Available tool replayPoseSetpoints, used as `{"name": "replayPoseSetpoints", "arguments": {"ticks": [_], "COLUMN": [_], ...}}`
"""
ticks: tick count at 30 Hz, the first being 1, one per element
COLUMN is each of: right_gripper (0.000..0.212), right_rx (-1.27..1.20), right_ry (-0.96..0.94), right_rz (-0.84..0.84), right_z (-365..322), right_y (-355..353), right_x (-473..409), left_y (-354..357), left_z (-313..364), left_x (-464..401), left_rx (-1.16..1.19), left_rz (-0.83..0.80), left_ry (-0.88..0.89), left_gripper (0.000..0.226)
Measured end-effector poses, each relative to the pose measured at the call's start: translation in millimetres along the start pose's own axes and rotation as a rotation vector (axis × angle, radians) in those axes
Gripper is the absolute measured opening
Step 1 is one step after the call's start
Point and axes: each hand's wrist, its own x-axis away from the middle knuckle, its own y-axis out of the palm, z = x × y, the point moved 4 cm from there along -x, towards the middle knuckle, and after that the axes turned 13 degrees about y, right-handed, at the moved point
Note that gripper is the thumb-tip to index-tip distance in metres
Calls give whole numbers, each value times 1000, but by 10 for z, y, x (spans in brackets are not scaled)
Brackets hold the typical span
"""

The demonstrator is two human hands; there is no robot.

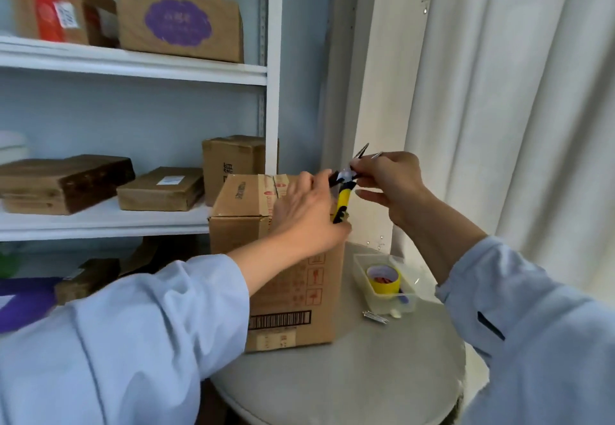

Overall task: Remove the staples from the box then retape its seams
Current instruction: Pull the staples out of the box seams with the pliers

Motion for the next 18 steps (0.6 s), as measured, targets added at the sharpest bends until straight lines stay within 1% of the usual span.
{"name": "replayPoseSetpoints", "arguments": {"ticks": [2, 4, 6, 7, 9, 10, 12, 15, 18], "right_gripper": [18, 28, 35, 44, 66, 70, 69, 69, 71], "right_rx": [26, 73, 204, 320, 522, 572, 623, 622, 637], "right_ry": [-9, -4, -17, -23, -19, -14, -27, -45, -56], "right_rz": [-23, -38, -39, -58, -156, -209, -240, -180, -155], "right_z": [43, 113, 225, 301, 486, 576, 707, 766, 791], "right_y": [65, 100, 113, 118, 179, 227, 296, 284, 255], "right_x": [-3, -39, -121, -162, -236, -272, -317, -388, -447], "left_y": [-150, -279, -381, -411, -429, -412, -344, -227, -155], "left_z": [-146, -342, -528, -597, -693, -730, -780, -866, -928], "left_x": [-14, -35, -50, -54, -68, -83, -100, -157, -230], "left_rx": [-84, -98, -51, -37, -61, -80, -102, -107, -106], "left_rz": [-8, -37, -73, -103, -194, -244, -325, -373, -410], "left_ry": [2, -24, -32, -18, 48, 85, 144, 178, 225], "left_gripper": [70, 53, 42, 38, 36, 37, 37, 36, 40]}}
